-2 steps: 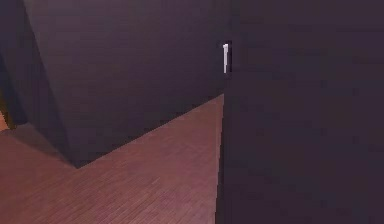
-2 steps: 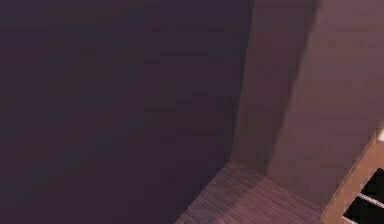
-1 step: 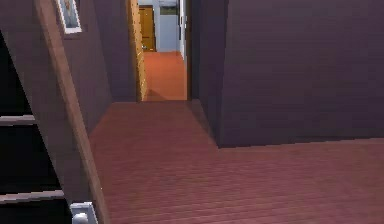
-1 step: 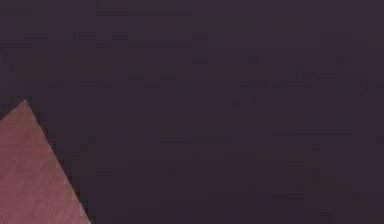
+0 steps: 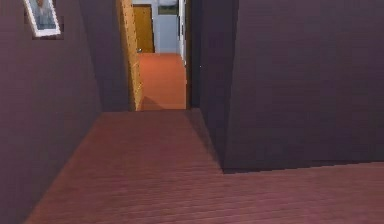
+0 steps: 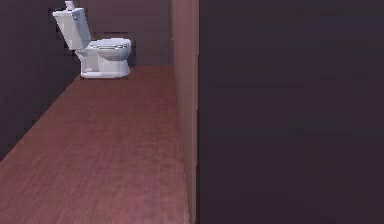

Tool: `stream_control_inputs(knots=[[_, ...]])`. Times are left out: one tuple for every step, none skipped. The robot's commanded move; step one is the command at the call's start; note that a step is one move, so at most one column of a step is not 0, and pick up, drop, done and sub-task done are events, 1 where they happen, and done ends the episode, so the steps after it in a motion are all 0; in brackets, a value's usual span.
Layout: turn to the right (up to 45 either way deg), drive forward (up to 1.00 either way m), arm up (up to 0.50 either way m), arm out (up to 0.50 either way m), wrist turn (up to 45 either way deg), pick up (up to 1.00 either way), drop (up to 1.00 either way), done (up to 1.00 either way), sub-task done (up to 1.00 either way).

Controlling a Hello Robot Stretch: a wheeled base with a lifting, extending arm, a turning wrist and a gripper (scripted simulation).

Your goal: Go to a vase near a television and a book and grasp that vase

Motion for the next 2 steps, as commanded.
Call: stream_control_inputs(knots=[[-6.0,0.0,0.0,0.0,0.0,0.0,0.0,0.0,0.0],[0.0,0.45,0.0,0.0,0.0,0.0,0.0,0.0,0.0]])
